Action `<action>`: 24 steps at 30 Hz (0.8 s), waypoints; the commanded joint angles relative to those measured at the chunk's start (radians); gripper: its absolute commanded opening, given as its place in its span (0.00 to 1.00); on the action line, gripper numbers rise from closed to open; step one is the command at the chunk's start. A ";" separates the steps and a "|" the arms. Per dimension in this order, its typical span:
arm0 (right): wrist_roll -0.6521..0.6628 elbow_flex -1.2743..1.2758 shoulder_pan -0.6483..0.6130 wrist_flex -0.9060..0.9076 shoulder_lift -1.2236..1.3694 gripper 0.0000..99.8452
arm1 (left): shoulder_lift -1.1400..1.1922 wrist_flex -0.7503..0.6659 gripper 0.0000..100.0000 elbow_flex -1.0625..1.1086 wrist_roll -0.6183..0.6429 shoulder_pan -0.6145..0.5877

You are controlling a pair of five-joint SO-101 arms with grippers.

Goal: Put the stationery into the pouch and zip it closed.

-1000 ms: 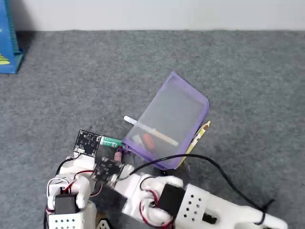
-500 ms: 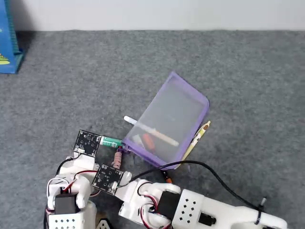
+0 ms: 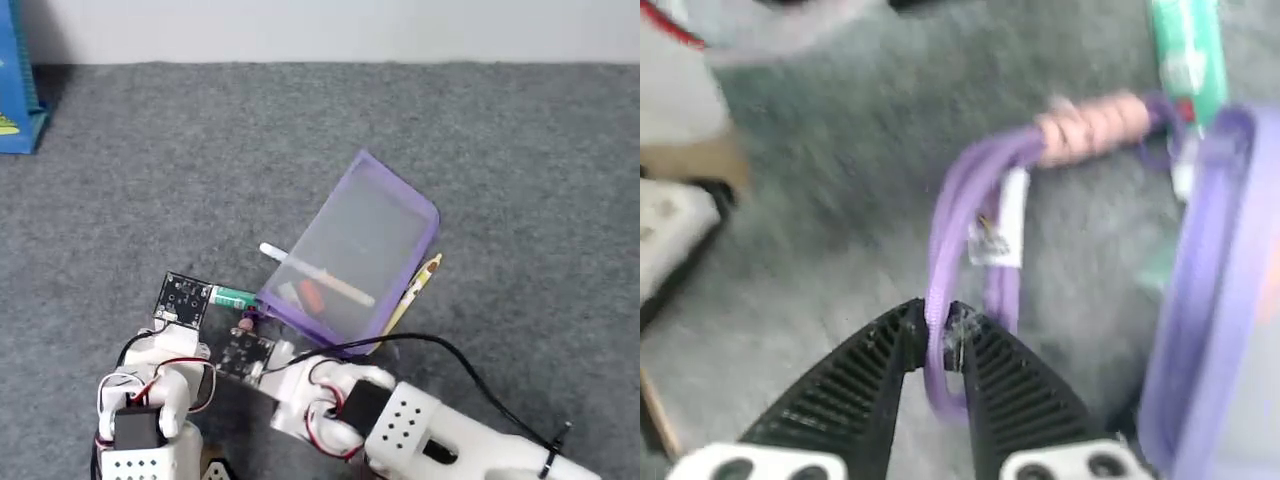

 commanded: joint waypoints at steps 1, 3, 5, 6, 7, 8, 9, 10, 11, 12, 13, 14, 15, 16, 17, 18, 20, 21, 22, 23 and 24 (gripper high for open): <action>0.061 -0.072 0.084 0.148 -0.041 0.01 | -0.014 0.002 0.01 -0.012 -0.009 -0.006; 0.078 -0.124 0.139 0.252 -0.041 0.01 | -0.014 0.002 0.01 -0.012 -0.009 -0.006; 0.106 -0.187 0.202 0.354 -0.041 0.01 | -0.014 0.002 0.01 -0.012 -0.009 -0.006; 0.129 -0.221 0.237 0.400 -0.041 0.01 | -0.014 0.002 0.01 -0.012 -0.009 -0.006; 0.157 -0.250 0.271 0.443 -0.044 0.01 | -0.014 0.002 0.01 -0.012 -0.009 -0.006; 0.183 -0.279 0.305 0.478 -0.054 0.01 | -0.014 0.002 0.01 -0.012 -0.009 -0.006; 0.207 -0.304 0.341 0.509 -0.068 0.01 | -0.014 0.002 0.01 -0.012 -0.009 -0.006; 0.230 -0.324 0.377 0.536 -0.088 0.01 | -0.014 0.002 0.01 -0.012 -0.009 -0.006; 0.256 -0.338 0.410 0.559 -0.110 0.01 | -0.014 0.002 0.01 -0.012 -0.009 -0.006; 0.282 -0.348 0.444 0.579 -0.136 0.01 | -0.014 0.002 0.01 -0.012 -0.009 -0.006; 0.308 -0.351 0.476 0.595 -0.163 0.01 | -0.014 0.002 0.01 -0.012 -0.009 -0.006; 0.334 -0.351 0.510 0.610 -0.193 0.01 | -0.014 0.002 0.01 -0.012 -0.009 -0.006; 0.364 -0.351 0.542 0.625 -0.217 0.01 | -0.014 0.002 0.01 -0.012 -0.009 -0.006; 0.393 -0.351 0.576 0.644 -0.237 0.01 | -0.014 0.002 0.01 -0.012 -0.009 -0.006; 0.422 -0.348 0.613 0.661 -0.257 0.01 | -0.014 0.002 0.01 -0.012 -0.009 -0.006; 0.459 -0.344 0.650 0.677 -0.272 0.01 | -0.014 0.002 0.01 -0.012 -0.009 -0.006; 0.543 -0.327 0.727 0.705 -0.291 0.01 | -0.014 0.002 0.01 -0.012 -0.009 -0.006; 0.588 -0.315 0.768 0.713 -0.298 0.01 | -0.014 0.002 0.01 -0.012 -0.009 -0.006; 0.628 -0.299 0.809 0.713 -0.306 0.01 | -0.014 0.002 0.01 -0.012 -0.009 -0.006; 0.666 -0.288 0.854 0.713 -0.308 0.01 | -0.014 0.002 0.01 -0.012 -0.009 -0.006; 0.698 -0.282 0.897 0.711 -0.308 0.01 | -0.014 0.002 0.01 -0.012 -0.009 -0.006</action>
